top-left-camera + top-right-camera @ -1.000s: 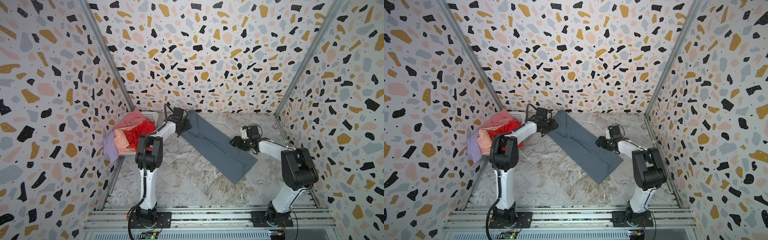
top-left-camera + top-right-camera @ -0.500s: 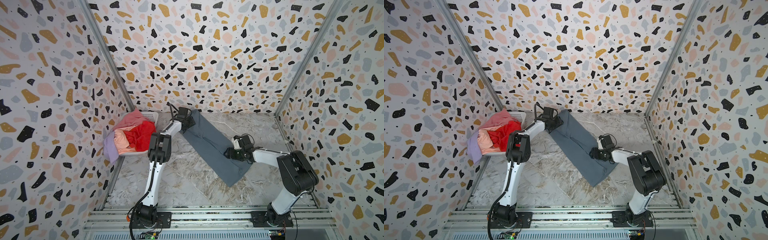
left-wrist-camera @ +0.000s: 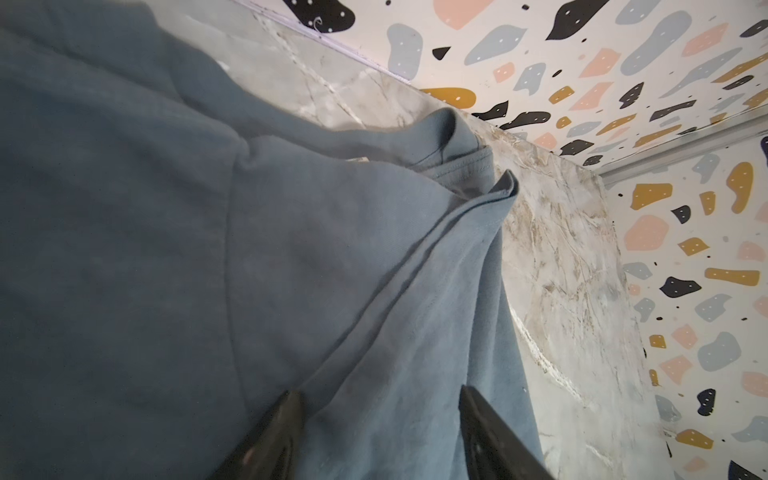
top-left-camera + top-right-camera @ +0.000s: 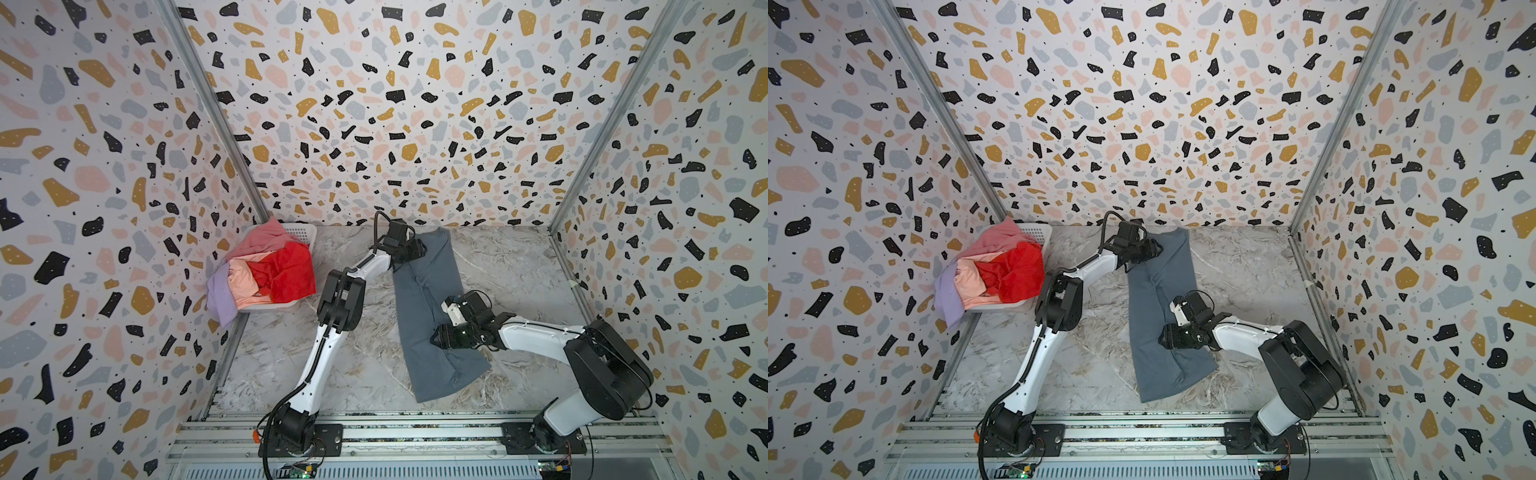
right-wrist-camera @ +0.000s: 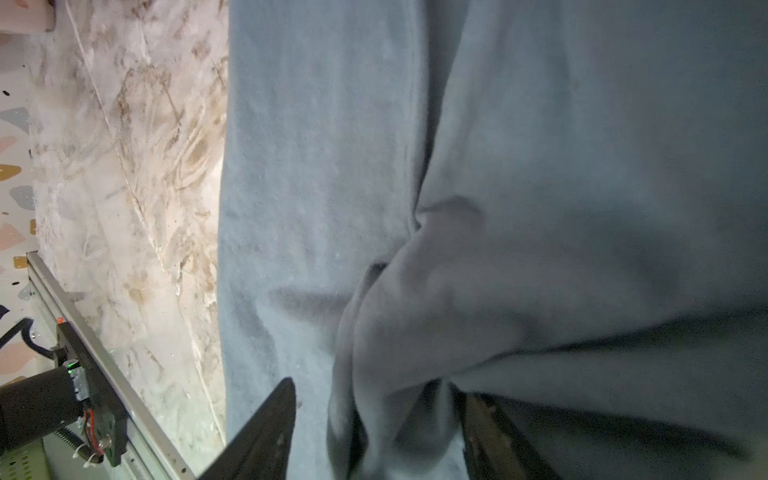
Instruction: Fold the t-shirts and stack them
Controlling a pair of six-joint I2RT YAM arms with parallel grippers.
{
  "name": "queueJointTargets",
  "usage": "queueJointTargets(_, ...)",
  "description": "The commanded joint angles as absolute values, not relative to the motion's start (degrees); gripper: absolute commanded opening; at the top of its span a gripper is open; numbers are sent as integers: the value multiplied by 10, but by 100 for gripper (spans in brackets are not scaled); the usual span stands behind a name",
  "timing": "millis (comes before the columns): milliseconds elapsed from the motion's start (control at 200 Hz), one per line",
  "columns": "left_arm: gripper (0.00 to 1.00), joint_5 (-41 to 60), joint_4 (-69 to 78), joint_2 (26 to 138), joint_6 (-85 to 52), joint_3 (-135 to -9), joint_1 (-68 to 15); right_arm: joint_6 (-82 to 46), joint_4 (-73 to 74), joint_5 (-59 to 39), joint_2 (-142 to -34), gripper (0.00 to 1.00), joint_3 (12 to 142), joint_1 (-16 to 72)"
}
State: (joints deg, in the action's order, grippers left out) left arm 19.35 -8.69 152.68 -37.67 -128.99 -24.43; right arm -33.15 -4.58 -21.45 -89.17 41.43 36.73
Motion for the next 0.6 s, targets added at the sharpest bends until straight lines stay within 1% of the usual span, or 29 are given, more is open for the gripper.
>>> queueJointTargets(0, 63, 204, -106, 1565, -394, -1311, -239, -358, -118, -237, -902, 64, 394, 379)
queueJointTargets(160, 64, 174, -96, 1580, -392, -1326, -240, -388, -110, -257, -899, 65, 395, 394)
queueJointTargets(350, 64, 168, -81, 1612, -403, -1343, -238, -394, -135, -246, -883, 67, 411, 395)
queueJointTargets(531, 64, 156, -76, 1610, -416, -1344, -225, -388, -180, -195, -877, 68, 441, 387)
queueJointTargets(596, 64, 173, -68, 1594, -421, -1337, -217, -383, -186, -188, -867, 68, 451, 381)
